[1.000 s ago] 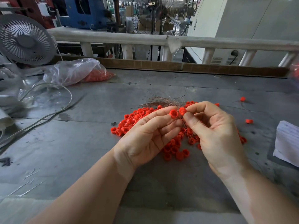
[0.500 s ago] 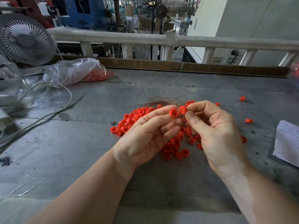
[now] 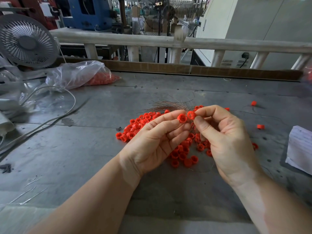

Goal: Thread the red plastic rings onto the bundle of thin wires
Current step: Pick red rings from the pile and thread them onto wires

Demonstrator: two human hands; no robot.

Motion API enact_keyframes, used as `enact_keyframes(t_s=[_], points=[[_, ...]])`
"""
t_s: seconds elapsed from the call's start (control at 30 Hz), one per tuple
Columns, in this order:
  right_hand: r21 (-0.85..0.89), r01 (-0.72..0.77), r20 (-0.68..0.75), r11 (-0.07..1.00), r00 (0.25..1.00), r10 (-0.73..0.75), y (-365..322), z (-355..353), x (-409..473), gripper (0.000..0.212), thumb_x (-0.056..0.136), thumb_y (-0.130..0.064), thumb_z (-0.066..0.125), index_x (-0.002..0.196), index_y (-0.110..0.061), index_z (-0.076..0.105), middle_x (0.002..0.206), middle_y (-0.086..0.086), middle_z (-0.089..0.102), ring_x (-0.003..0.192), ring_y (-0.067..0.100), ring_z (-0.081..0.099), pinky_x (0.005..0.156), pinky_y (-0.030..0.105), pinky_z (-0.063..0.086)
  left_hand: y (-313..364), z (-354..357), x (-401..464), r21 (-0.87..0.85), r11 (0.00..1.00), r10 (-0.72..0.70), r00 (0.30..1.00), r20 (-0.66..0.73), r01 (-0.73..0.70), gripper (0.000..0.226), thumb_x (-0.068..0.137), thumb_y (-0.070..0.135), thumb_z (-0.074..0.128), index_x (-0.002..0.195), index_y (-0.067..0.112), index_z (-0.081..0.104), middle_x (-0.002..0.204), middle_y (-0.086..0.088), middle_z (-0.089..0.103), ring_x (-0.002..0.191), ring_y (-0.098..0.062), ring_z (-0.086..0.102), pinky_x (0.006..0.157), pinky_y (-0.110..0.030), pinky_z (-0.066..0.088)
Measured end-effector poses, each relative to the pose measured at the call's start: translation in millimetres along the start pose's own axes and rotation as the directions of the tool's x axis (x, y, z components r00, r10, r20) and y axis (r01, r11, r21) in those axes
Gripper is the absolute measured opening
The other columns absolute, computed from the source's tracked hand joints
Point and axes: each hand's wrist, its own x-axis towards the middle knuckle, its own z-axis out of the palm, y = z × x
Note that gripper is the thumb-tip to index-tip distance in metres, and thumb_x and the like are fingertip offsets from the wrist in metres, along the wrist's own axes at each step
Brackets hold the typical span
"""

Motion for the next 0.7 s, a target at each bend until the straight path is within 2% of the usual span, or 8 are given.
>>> enact_keyframes(t_s=[0.47,0.7], points=[[-0.031,0.026,0.001,0.999,1.0,-0.026,0.9,0.0,0.4,0.014,0.081,-0.023,0.059,0.08,-0.033,0.067,0.062,-0.016,0.061,0.059,-0.001,0.051,0.06,0.012,0.04,0.8,0.2,-1.4,0.009,1.0,-0.002,1.0,0.01,0.001,0.021,0.066,0.005,0.061,0.08,0.01,0.077,0.074,-0.006,0.072,0.068,-0.01,0.07,0.063,-0.02,0.057],[-0.062,0.025,-0.013,0.998,1.0,-0.026,-0.8,0.7,-0.4,0.01,0.081,-0.022,0.06,0.077,-0.029,0.067,0.066,-0.013,0.063,0.063,0.001,0.053,0.062,0.018,0.042,0.8,-0.2,-1.2,0.011,1.0,-0.003,1.0,0.019,0.003,0.021,0.068,0.005,0.06,0.08,0.011,0.077,0.075,-0.006,0.072,0.068,-0.01,0.07,0.063,-0.02,0.056]])
